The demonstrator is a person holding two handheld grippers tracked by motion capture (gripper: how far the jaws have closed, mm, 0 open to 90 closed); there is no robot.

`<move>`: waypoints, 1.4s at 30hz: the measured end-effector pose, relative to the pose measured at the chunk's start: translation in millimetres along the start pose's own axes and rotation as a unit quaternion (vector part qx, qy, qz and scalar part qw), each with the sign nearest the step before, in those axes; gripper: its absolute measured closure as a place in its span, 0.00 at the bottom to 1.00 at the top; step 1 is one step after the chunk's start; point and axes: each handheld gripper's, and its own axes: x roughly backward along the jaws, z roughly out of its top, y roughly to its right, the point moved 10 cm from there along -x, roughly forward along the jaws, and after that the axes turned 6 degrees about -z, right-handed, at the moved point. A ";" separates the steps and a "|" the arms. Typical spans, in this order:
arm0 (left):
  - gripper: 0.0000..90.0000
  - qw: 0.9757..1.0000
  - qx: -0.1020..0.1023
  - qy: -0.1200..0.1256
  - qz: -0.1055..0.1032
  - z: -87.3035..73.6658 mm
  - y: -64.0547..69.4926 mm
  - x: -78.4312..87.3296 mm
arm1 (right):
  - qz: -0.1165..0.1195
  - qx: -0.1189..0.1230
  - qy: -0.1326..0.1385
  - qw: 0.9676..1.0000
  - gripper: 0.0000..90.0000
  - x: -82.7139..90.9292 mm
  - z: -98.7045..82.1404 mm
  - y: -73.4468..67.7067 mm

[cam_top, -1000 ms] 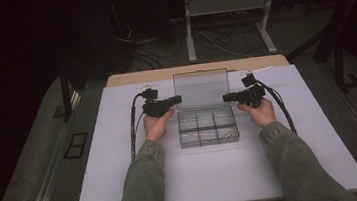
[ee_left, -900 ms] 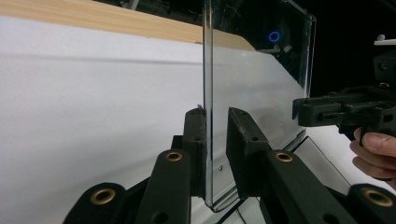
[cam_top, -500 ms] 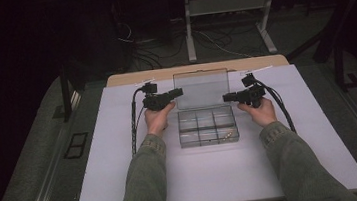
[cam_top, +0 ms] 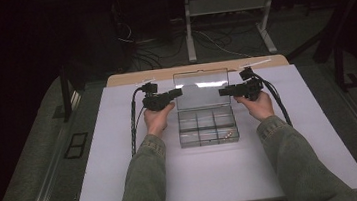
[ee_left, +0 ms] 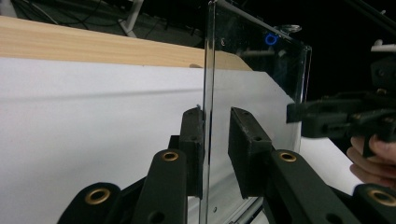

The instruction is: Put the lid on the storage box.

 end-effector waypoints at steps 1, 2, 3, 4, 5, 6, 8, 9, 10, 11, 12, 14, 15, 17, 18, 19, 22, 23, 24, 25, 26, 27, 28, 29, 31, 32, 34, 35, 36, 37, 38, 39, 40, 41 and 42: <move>0.82 1.000 -0.001 0.000 0.000 0.2 0.4 0.1 | 0.002 -0.004 0.005 1.000 0.60 1.3 3.1 -0.4; 0.82 1.000 -0.001 0.002 0.000 0.7 1.1 0.3 | 0.004 -0.005 0.007 1.000 0.61 1.8 4.4 -0.6; 0.82 1.000 0.000 0.000 0.000 0.6 2.1 0.9 | 0.003 -0.005 0.009 1.000 0.63 2.1 5.5 -0.5; 0.82 1.000 -0.004 -0.003 0.000 0.4 2.8 1.8 | 0.001 -0.004 0.009 1.000 0.65 2.6 5.7 -0.5; 0.82 1.000 -0.007 -0.001 -0.001 0.7 3.7 2.1 | -0.001 0.002 0.012 1.000 0.67 2.8 6.0 0.2; 0.82 1.000 -0.006 -0.002 -0.001 0.6 4.7 2.7 | 0.000 0.001 0.012 1.000 0.69 3.4 5.9 0.3; 0.81 1.000 -0.010 -0.001 -0.004 0.5 6.1 3.9 | 0.003 -0.002 0.013 1.000 0.73 5.1 6.3 0.8; 0.81 1.000 -0.009 -0.001 -0.005 0.2 7.0 4.7 | 0.004 -0.006 0.010 1.000 0.75 6.4 6.1 0.5; 0.80 1.000 -0.009 0.002 -0.007 0.4 8.1 5.1 | 0.006 -0.004 0.010 1.000 0.75 7.3 6.0 0.5; 0.80 1.000 -0.010 0.003 -0.008 0.1 9.1 5.8 | 0.008 -0.003 0.009 1.000 0.75 8.4 5.7 0.1; 0.80 1.000 -0.011 0.002 -0.009 -0.3 9.8 6.5 | 0.010 -0.002 0.009 1.000 0.75 9.3 5.6 -0.5; 0.79 1.000 -0.012 0.004 -0.011 -0.9 12.1 8.1 | 0.011 0.003 0.010 1.000 0.75 11.1 5.3 -2.1; 0.78 1.000 -0.013 0.003 -0.012 -1.2 12.7 8.9 | 0.014 0.006 0.011 1.000 0.75 12.2 5.1 -3.1; 0.77 1.000 -0.016 0.001 -0.016 -2.0 15.2 10.8 | 0.017 0.008 0.013 1.000 0.75 14.2 4.3 -4.6; 0.75 1.000 -0.017 0.001 -0.020 -2.3 17.1 11.6 | 0.019 0.009 0.015 1.000 0.75 15.4 3.7 -5.6; 0.74 1.000 -0.020 -0.001 -0.022 -2.5 18.7 12.3 | 0.020 0.012 0.017 1.000 0.74 16.5 3.0 -6.2; 0.70 0.999 -0.031 -0.006 -0.022 -3.5 23.7 14.3 | 0.025 0.014 0.023 0.999 0.74 20.4 0.9 -9.0; 0.69 0.999 -0.034 -0.009 -0.024 -4.0 25.1 14.9 | 0.027 0.014 0.025 0.999 0.73 21.8 -0.2 -10.1; 0.68 0.999 -0.038 -0.011 -0.024 -4.2 26.2 15.3 | 0.028 0.018 0.027 0.999 0.73 22.9 -1.0 -10.8; 0.67 0.999 -0.040 -0.012 -0.025 -4.1 27.8 15.7 | 0.028 0.019 0.027 0.999 0.73 24.2 -1.8 -11.9; 0.66 0.999 -0.043 -0.009 -0.029 -3.0 29.6 16.4 | 0.027 0.021 0.028 0.999 0.72 25.6 -2.7 -13.0; 0.64 0.998 -0.045 -0.004 -0.032 -1.0 31.7 17.4 | 0.026 0.023 0.027 0.999 0.72 26.7 -3.6 -13.8; 0.61 0.998 -0.047 0.001 -0.032 1.8 33.6 19.0 | 0.025 0.025 0.028 0.999 0.72 27.8 -4.3 -14.7; 0.61 0.998 -0.048 0.005 -0.035 3.6 35.2 19.9 | 0.025 0.028 0.027 0.999 0.71 29.0 -5.1 -15.7; 0.60 0.998 -0.054 0.007 -0.038 6.6 37.9 22.4 | 0.022 0.034 0.025 0.999 0.72 30.5 -6.3 -16.2; 0.60 0.998 -0.056 0.007 -0.038 7.5 39.4 23.7 | 0.020 0.035 0.023 0.999 0.72 31.3 -6.9 -16.4; 0.61 0.997 -0.059 0.007 -0.042 8.4 43.0 26.3 | 0.020 0.037 0.019 0.999 0.72 32.7 -7.9 -16.9; 0.62 0.997 -0.059 0.007 -0.044 8.3 44.9 27.3 | 0.021 0.040 0.018 0.999 0.72 33.1 -8.1 -17.0; 0.63 0.997 -0.062 0.005 -0.044 7.8 46.1 27.9 | 0.022 0.040 0.015 0.999 0.71 33.8 -8.6 -17.4; 0.64 0.997 -0.066 0.002 -0.044 6.9 47.3 28.6 | 0.022 0.040 0.013 0.999 0.71 34.4 -8.8 -17.6; 0.65 0.997 -0.068 0.003 -0.046 6.6 49.1 28.7 | 0.022 0.042 0.011 0.999 0.71 35.1 -9.1 -18.0; 0.65 0.997 -0.070 0.004 -0.044 6.2 49.8 29.1 | 0.019 0.045 0.009 0.999 0.69 35.9 -9.3 -18.3; 0.65 0.996 -0.071 0.003 -0.044 5.7 50.3 29.6 | 0.020 0.046 0.009 0.999 0.66 37.4 -8.7 -19.3; 0.65 0.996 -0.073 0.004 -0.043 5.4 50.7 29.9 | 0.020 0.045 0.011 0.999 0.63 39.4 -7.6 -20.4; 0.65 0.996 -0.075 0.005 -0.043 5.1 51.1 30.2 | 0.020 0.045 0.014 0.999 0.60 42.2 -6.2 -21.5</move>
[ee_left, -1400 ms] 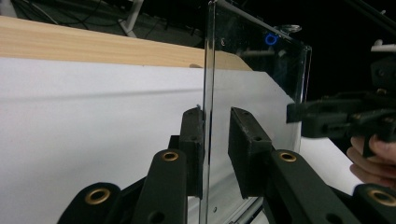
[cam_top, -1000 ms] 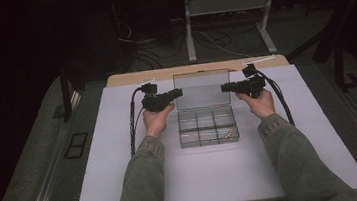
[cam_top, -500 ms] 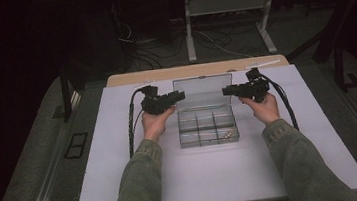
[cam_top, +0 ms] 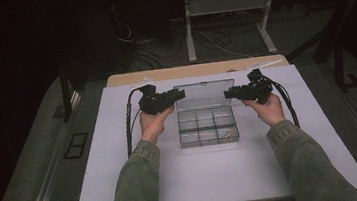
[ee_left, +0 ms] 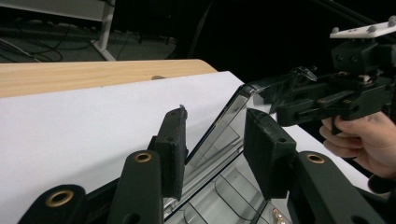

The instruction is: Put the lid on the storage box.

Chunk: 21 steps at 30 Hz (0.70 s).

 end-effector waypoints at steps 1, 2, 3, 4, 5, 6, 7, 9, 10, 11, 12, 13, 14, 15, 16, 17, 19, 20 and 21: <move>0.65 1.000 -0.003 0.001 -0.002 -0.4 0.5 0.2 | -0.001 0.000 0.005 1.000 0.58 3.0 1.9 -1.3; 0.65 1.000 -0.003 0.000 -0.001 -0.9 0.7 0.6 | -0.001 -0.001 0.010 1.000 0.57 6.6 3.8 -2.9; 0.65 1.000 -0.002 0.003 0.000 -1.2 1.2 0.8 | 0.002 0.000 0.014 1.000 0.56 10.5 5.6 -4.8; 0.65 1.000 -0.004 0.004 0.000 -1.6 1.5 1.2 | 0.004 0.000 0.019 1.000 0.55 14.6 7.4 -6.7; 0.65 1.000 -0.004 0.005 -0.001 -2.2 2.2 1.6 | 0.005 0.001 0.023 1.000 0.54 18.5 9.0 -8.5; 0.65 1.000 -0.005 0.006 -0.003 -2.7 3.0 2.1 | 0.007 0.002 0.027 1.000 0.54 22.1 10.6 -10.3; 0.64 1.000 -0.006 0.007 -0.004 -3.3 3.4 2.5 | 0.009 0.006 0.030 1.000 0.53 25.6 12.2 -12.3; 0.64 1.000 -0.008 0.007 -0.006 -4.6 4.9 3.6 | 0.006 0.012 0.032 0.999 0.50 32.0 15.5 -15.3; 0.64 1.000 -0.010 0.006 -0.007 -4.9 5.5 4.0 | 0.004 0.016 0.035 0.999 0.50 35.5 18.8 -17.1; 0.64 1.000 -0.012 0.004 -0.008 -5.6 6.3 4.5 | 0.004 0.017 0.038 0.999 0.50 37.8 21.1 -18.5; 0.63 1.000 -0.013 0.004 -0.009 -6.1 7.6 4.9 | 0.005 0.020 0.042 0.999 0.50 41.0 24.3 -20.4; 0.63 1.000 -0.013 0.004 -0.010 -6.6 8.9 5.1 | 0.007 0.021 0.046 0.999 0.49 44.2 27.4 -22.9; 0.62 1.000 -0.018 0.003 -0.010 -7.6 9.9 5.9 | 0.009 0.023 0.048 0.999 0.49 47.0 30.6 -25.3; 0.62 1.000 -0.019 0.002 -0.012 -8.8 11.5 6.4 | 0.009 0.027 0.049 0.998 0.49 49.5 33.3 -27.6; 0.61 1.000 -0.023 0.001 -0.013 -10.0 12.6 7.2 | 0.009 0.030 0.050 0.998 0.53 51.3 35.5 -30.1; 0.61 1.000 -0.026 0.000 -0.014 -11.3 13.7 8.0 | 0.007 0.034 0.050 0.998 0.61 52.8 37.1 -32.3; 0.60 0.999 -0.034 -0.002 -0.018 -13.9 16.5 9.4 | 0.010 0.041 0.055 0.998 0.75 52.6 40.0 -36.1; 0.60 0.999 -0.039 -0.003 -0.019 -15.3 17.8 10.2 | 0.013 0.042 0.052 0.998 0.81 51.5 39.8 -38.8; 0.59 0.999 -0.040 -0.003 -0.019 -16.1 18.7 10.5 | 0.012 0.044 0.047 0.998 0.87 49.0 38.5 -41.3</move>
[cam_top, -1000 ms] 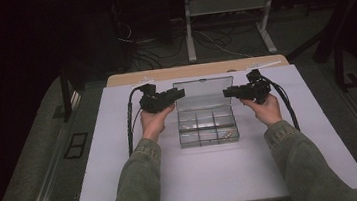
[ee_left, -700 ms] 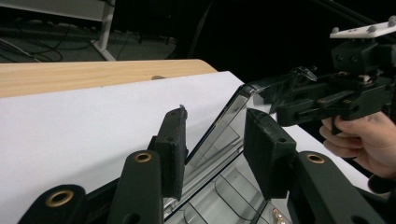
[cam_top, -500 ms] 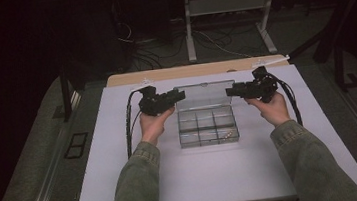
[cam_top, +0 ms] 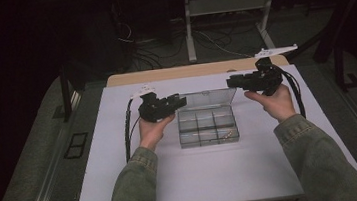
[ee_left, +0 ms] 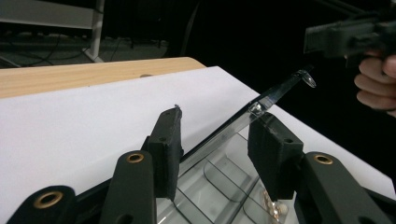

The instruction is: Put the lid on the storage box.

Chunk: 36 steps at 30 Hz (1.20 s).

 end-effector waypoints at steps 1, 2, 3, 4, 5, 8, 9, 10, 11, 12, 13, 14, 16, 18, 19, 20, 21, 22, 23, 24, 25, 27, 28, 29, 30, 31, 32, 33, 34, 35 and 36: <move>0.59 1.000 -0.003 -0.001 0.000 -0.9 1.1 0.5 | -0.001 0.002 -0.003 1.000 0.90 -2.0 -1.0 -1.1; 0.58 1.000 -0.004 0.000 0.000 -1.7 2.1 0.6 | -0.005 0.003 -0.008 1.000 0.93 -5.1 -2.9 -1.6; 0.58 1.000 -0.007 -0.002 -0.001 -2.9 3.0 1.1 | -0.011 0.001 -0.014 1.000 0.95 -8.7 -5.1 -1.6; 0.57 1.000 -0.010 -0.002 0.001 -3.8 3.7 1.7 | -0.014 0.000 -0.022 1.000 0.96 -12.5 -7.9 -1.8; 0.57 1.000 -0.010 -0.003 0.002 -4.3 4.6 1.8 | -0.016 0.002 -0.030 0.999 0.98 -16.8 -11.3 -2.5; 0.55 1.000 -0.017 -0.010 0.002 -6.6 8.0 2.5 | -0.011 0.003 -0.042 0.999 0.99 -22.8 -17.4 -5.4; 0.54 1.000 -0.020 -0.014 0.004 -8.0 9.1 2.9 | -0.007 0.003 -0.045 0.999 0.99 -23.6 -19.2 -6.9; 0.54 1.000 -0.023 -0.016 0.004 -8.7 9.8 3.1 | -0.003 0.004 -0.046 0.999 0.99 -24.4 -20.7 -8.5; 0.53 1.000 -0.024 -0.018 0.006 -9.5 10.8 3.4 | -0.001 0.005 -0.049 0.999 0.99 -24.4 -22.0 -9.7; 0.52 0.999 -0.028 -0.022 0.008 -10.5 11.8 4.1 | 0.000 0.007 -0.051 0.999 0.99 -24.4 -23.6 -10.7; 0.52 0.999 -0.029 -0.021 0.009 -11.3 13.4 4.2 | 0.002 0.008 -0.052 0.999 0.99 -24.1 -25.0 -12.0; 0.51 0.999 -0.032 -0.023 0.009 -12.5 14.4 5.0 | 0.006 0.009 -0.054 0.998 0.99 -23.5 -26.8 -13.2; 0.49 0.999 -0.036 -0.030 0.010 -15.8 16.7 6.8 | 0.011 0.010 -0.054 0.998 0.99 -22.4 -31.1 -15.4; 0.47 0.999 -0.036 -0.035 0.017 -18.7 17.7 8.2 | 0.016 0.009 -0.056 0.998 0.99 -21.3 -35.2 -17.5; 0.46 0.998 -0.039 -0.038 0.020 -20.4 17.7 9.0 | 0.018 0.010 -0.055 0.998 0.99 -20.7 -37.4 -18.3; 0.44 0.998 -0.043 -0.042 0.026 -22.5 17.6 10.3 | 0.020 0.009 -0.053 0.998 0.99 -20.3 -39.3 -19.1; 0.43 0.998 -0.043 -0.045 0.028 -23.7 17.5 11.1 | 0.022 0.008 -0.052 0.998 0.99 -19.7 -41.7 -19.8; 0.42 0.998 -0.041 -0.046 0.029 -25.2 17.3 12.4 | 0.023 0.007 -0.051 0.998 0.99 -19.4 -43.0 -20.1; 0.42 0.998 -0.034 -0.045 0.028 -26.6 17.6 13.3 | 0.024 0.006 -0.051 0.998 0.99 -18.8 -44.9 -20.9; 0.42 0.998 -0.030 -0.045 0.026 -29.2 17.4 14.7 | 0.024 0.006 -0.048 0.999 0.99 -18.3 -46.3 -21.2; 0.42 0.998 -0.027 -0.046 0.026 -31.4 17.2 15.8 | 0.026 0.007 -0.046 0.999 0.99 -17.7 -48.4 -22.2; 0.42 0.998 -0.020 -0.047 0.025 -35.0 17.4 16.8 | 0.028 0.007 -0.045 0.999 0.99 -17.0 -51.9 -23.8; 0.42 0.998 -0.018 -0.049 0.025 -37.0 17.3 17.2 | 0.030 0.008 -0.044 0.999 0.99 -17.0 -53.6 -24.6; 0.42 0.998 -0.017 -0.051 0.025 -39.1 17.5 18.2 | 0.031 0.008 -0.043 0.999 0.99 -17.1 -55.2 -24.9; 0.42 0.998 -0.014 -0.051 0.023 -40.6 18.0 18.7 | 0.033 0.007 -0.042 0.999 0.99 -17.0 -57.1 -25.7; 0.42 0.998 -0.013 -0.052 0.023 -41.9 18.5 19.0 | 0.033 0.005 -0.043 0.999 0.99 -16.8 -58.8 -26.2; 0.42 0.998 -0.012 -0.052 0.023 -43.6 18.7 19.3 | 0.034 0.004 -0.043 0.999 0.99 -16.7 -60.0 -26.7; 0.42 0.998 -0.008 -0.052 0.024 -45.1 19.2 19.3 | 0.034 0.005 -0.042 0.999 0.99 -17.0 -61.3 -26.9; 0.42 0.998 -0.006 -0.056 0.024 -47.8 19.6 19.9 | 0.033 0.004 -0.042 0.999 0.99 -17.1 -63.0 -27.1; 0.42 0.998 -0.004 -0.059 0.023 -49.5 20.0 20.3 | 0.034 0.002 -0.042 0.999 0.99 -17.4 -65.4 -27.4; 0.42 0.998 -0.002 -0.061 0.023 -51.9 20.3 20.4 | 0.035 0.001 -0.040 0.999 0.99 -17.7 -66.8 -27.6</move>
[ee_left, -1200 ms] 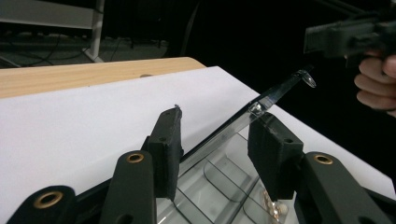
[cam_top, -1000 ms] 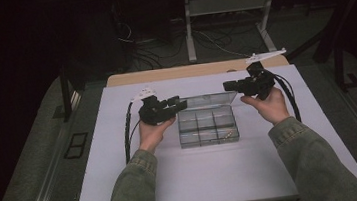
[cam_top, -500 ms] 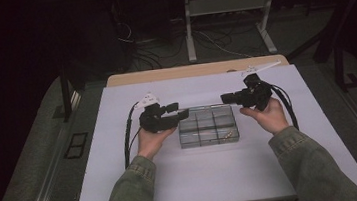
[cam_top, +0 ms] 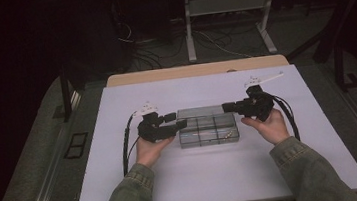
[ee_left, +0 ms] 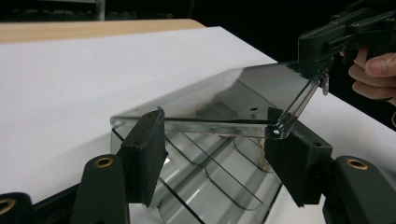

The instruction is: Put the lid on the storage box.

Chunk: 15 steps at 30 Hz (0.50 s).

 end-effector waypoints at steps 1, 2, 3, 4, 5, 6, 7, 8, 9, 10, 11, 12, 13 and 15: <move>0.42 1.000 0.004 -0.001 -0.001 -2.4 0.8 -0.2 | 0.001 -0.003 0.000 1.000 0.99 -0.5 -2.3 -0.4; 0.42 1.000 0.005 -0.008 -0.001 -6.2 1.0 0.0 | 0.002 -0.006 0.000 1.000 0.99 -1.1 -4.5 -0.7; 0.42 1.000 0.005 -0.012 -0.001 -8.6 1.2 0.2 | 0.004 -0.007 0.000 1.000 0.99 -2.0 -7.7 -1.4; 0.42 1.000 0.007 -0.013 -0.002 -11.0 1.8 -0.2 | 0.005 -0.006 0.000 1.000 0.99 -2.7 -9.4 -1.7; 0.42 1.000 0.006 -0.017 -0.002 -13.6 1.8 0.1 | 0.007 -0.007 -0.001 1.000 0.99 -3.4 -11.7 -2.4; 0.42 1.000 0.007 -0.019 -0.004 -15.9 2.4 0.1 | 0.008 -0.009 -0.001 1.000 0.99 -4.1 -13.7 -3.0; 0.42 1.000 0.008 -0.021 -0.004 -18.0 2.7 0.6 | 0.009 -0.010 -0.002 1.000 0.99 -4.7 -15.6 -3.4; 0.43 1.000 0.011 -0.024 -0.005 -20.3 3.8 1.6 | 0.010 -0.013 -0.004 1.000 0.99 -5.1 -17.3 -4.3; 0.43 1.000 0.011 -0.025 -0.006 -21.5 4.3 2.0 | 0.012 -0.010 -0.005 1.000 0.99 -5.9 -18.9 -5.0; 0.44 1.000 0.012 -0.026 -0.009 -23.0 5.2 2.6 | 0.012 -0.012 -0.006 1.000 0.99 -6.3 -19.6 -5.8; 0.44 1.000 0.014 -0.026 -0.009 -24.2 5.7 2.7 | 0.013 -0.010 -0.006 1.000 0.99 -6.7 -20.6 -6.8; 0.44 0.999 0.013 -0.029 -0.011 -25.4 6.4 2.9 | 0.015 -0.010 -0.008 1.000 0.99 -7.2 -21.7 -7.9; 0.44 0.999 0.013 -0.030 -0.011 -26.7 6.8 3.1 | 0.016 -0.009 -0.007 1.000 0.99 -8.1 -22.7 -8.8; 0.45 0.999 0.013 -0.033 -0.012 -28.8 7.3 3.3 | 0.018 -0.010 -0.007 1.000 0.99 -9.0 -24.7 -10.1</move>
